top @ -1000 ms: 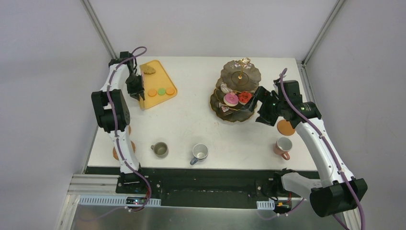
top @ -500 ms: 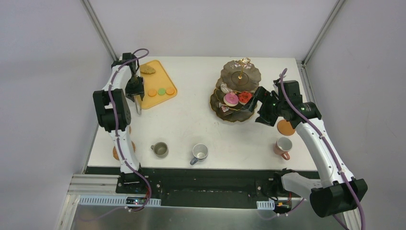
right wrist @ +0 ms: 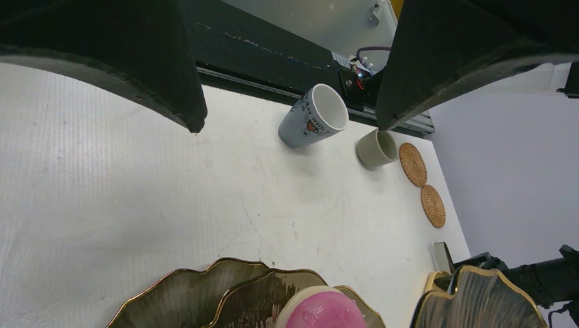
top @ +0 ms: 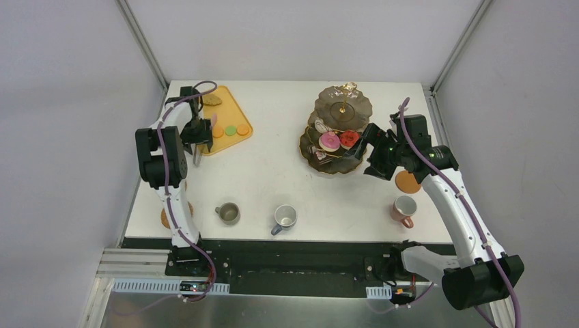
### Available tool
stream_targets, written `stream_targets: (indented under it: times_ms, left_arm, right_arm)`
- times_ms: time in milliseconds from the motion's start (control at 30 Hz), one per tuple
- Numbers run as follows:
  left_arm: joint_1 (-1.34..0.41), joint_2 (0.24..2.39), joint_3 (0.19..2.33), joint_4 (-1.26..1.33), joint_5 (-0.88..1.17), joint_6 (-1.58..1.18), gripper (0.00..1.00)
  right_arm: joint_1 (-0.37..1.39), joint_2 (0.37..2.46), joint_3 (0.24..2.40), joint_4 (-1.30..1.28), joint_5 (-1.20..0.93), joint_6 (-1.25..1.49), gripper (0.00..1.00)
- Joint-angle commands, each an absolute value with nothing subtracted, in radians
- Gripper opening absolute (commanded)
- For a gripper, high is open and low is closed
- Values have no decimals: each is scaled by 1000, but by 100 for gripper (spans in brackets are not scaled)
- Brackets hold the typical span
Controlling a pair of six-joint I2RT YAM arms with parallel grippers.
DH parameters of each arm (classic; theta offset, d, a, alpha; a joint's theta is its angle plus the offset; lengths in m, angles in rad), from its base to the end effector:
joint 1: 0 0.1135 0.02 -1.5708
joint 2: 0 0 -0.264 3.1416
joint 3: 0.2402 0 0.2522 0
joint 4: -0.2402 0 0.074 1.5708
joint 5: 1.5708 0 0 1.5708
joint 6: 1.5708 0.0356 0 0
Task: Serve the afternoon tea
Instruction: Adjust the clamp on the tray.
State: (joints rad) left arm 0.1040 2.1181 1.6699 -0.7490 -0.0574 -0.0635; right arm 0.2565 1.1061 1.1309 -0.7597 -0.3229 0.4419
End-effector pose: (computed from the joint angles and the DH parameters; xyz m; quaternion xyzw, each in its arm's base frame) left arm 0.4415 0.0481 0.1849 -0.0875 0.9783 0.0319 0.1850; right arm 0.2148 0.0680 0.3433 0.0185 0.9042 0.2751 0.3262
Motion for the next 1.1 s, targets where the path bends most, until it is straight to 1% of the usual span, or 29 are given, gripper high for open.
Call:
stream_targets:
  times_ms: [0, 67, 100, 200, 300, 400, 467, 500, 533, 633, 733, 833, 867, 900, 1067]
  left_arm:
    - [97, 2006, 1597, -697, -52, -75, 66]
    - [96, 2018, 1587, -701, -48, -73, 66]
    - [96, 2023, 1584, -700, -49, -74, 64]
    - [97, 2027, 1578, -683, -49, -77, 55]
    - [97, 2041, 1598, -692, -51, -78, 43]
    - [97, 2046, 1614, -700, -44, -70, 35]
    - [95, 2051, 1628, -711, -40, -65, 35]
    - [96, 2057, 1636, -715, -36, -60, 38]
    - [97, 2066, 1646, -724, -33, -57, 40]
    - [96, 2094, 1679, -751, -26, -52, 38]
    - [96, 2095, 1702, -765, -30, -52, 28]
    - [98, 2076, 1716, -771, -23, -50, 16]
    - [98, 2077, 1721, -776, -22, -49, 15]
    - [98, 2082, 1727, -784, -21, -49, 15]
    - [97, 2117, 1718, -785, -3, -54, 32]
  right_arm:
    - [251, 1094, 1134, -750, -336, 453, 99]
    - [250, 1094, 1134, -751, -336, 453, 99]
    - [251, 1094, 1134, -752, -337, 453, 99]
    - [252, 1094, 1135, -756, -339, 450, 99]
    - [252, 1092, 1134, -756, -342, 452, 99]
    - [252, 1092, 1136, -755, -342, 453, 99]
    - [252, 1091, 1137, -755, -343, 453, 99]
    - [252, 1091, 1136, -755, -344, 453, 99]
    - [252, 1092, 1135, -753, -344, 455, 99]
    - [253, 1094, 1137, -752, -349, 458, 99]
    - [253, 1094, 1138, -752, -351, 457, 99]
    - [252, 1095, 1137, -751, -355, 456, 99]
    - [252, 1096, 1136, -749, -358, 457, 99]
    - [252, 1097, 1135, -747, -362, 457, 99]
    - [253, 1099, 1133, -746, -366, 453, 99]
